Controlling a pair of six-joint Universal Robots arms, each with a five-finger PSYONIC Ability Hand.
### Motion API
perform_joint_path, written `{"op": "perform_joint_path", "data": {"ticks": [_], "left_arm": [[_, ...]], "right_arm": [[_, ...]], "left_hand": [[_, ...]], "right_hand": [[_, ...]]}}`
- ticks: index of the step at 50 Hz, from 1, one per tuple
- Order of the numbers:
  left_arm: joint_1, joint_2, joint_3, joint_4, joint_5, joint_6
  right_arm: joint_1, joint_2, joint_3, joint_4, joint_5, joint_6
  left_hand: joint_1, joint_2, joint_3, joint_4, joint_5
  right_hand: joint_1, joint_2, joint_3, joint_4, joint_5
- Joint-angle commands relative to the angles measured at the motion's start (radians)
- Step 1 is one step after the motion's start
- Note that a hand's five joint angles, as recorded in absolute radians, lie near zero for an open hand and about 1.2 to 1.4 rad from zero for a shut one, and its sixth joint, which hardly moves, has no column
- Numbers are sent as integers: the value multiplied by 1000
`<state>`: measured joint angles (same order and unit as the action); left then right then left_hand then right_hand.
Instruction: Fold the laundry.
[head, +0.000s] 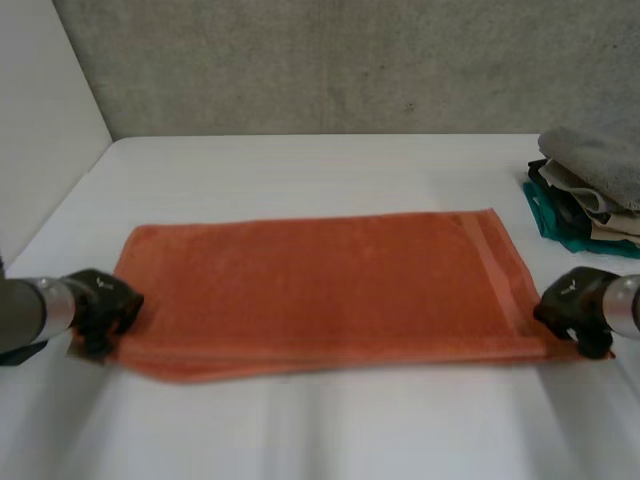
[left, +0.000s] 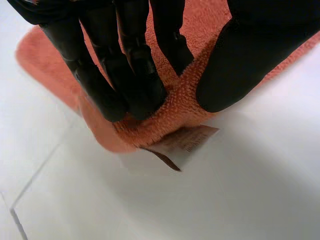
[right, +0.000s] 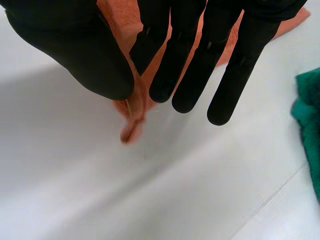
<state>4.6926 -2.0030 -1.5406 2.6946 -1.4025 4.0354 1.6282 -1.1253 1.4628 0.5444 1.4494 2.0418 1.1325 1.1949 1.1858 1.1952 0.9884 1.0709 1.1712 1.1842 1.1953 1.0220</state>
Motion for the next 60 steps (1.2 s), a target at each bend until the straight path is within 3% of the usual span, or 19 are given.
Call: {"op": "perform_joint_path", "data": {"ticks": [1,9,19,29,32,33,35,37,43,48,53,56,60], "left_arm": [[21,9,17,-15,-7,134],[-48,-94,272,42,-44,-74],[-91,-296,591,65,-186,-265],[-140,-448,830,79,-286,-348],[-153,-477,866,76,-283,-361],[-166,-497,884,77,-268,-372],[-175,-513,901,76,-259,-374],[-181,-522,919,73,-266,-383],[-154,-444,873,60,-335,-430],[-152,-301,673,79,-215,-417],[-157,-226,484,113,-83,-299],[-169,-223,413,137,-52,-228],[-196,-267,409,203,-75,-184]], "right_arm": [[35,5,-24,-40,16,-28],[131,108,-191,-282,9,148],[196,335,-448,-576,32,354],[231,571,-727,-653,100,350],[234,634,-801,-640,106,337],[236,672,-846,-629,112,330],[239,711,-887,-620,124,322],[246,751,-940,-620,167,311],[228,713,-944,-597,244,374],[208,586,-799,-535,165,469],[197,501,-665,-512,71,477],[196,469,-596,-511,57,474],[197,447,-532,-512,55,472]], "left_hand": [[264,201,210,201,233],[264,201,210,201,233],[264,201,210,201,233],[264,201,210,201,233],[264,201,210,201,233],[-253,-316,-307,-316,-284],[-919,-981,-972,-981,-949],[-958,-1020,-1011,-1021,-988],[-958,-1020,-1011,-1021,-988],[-958,-1020,-1011,-1021,-988],[-958,-1020,-1011,-1021,-988],[-958,-1020,-1011,-1021,-988],[-958,-1020,-1011,-1021,-988]], "right_hand": [[325,225,212,201,200],[325,225,212,201,200],[325,225,212,201,200],[325,225,212,201,200],[325,225,212,201,200],[113,12,0,-12,-13],[-842,-942,-955,-966,-967],[-896,-997,-1010,-1021,-1022],[-896,-997,-1010,-1021,-1022],[-896,-997,-1010,-1021,-1022],[-896,-997,-1010,-1021,-1022],[-896,-997,-1010,-1021,-1022],[-896,-997,-1010,-1021,-1022]]}}
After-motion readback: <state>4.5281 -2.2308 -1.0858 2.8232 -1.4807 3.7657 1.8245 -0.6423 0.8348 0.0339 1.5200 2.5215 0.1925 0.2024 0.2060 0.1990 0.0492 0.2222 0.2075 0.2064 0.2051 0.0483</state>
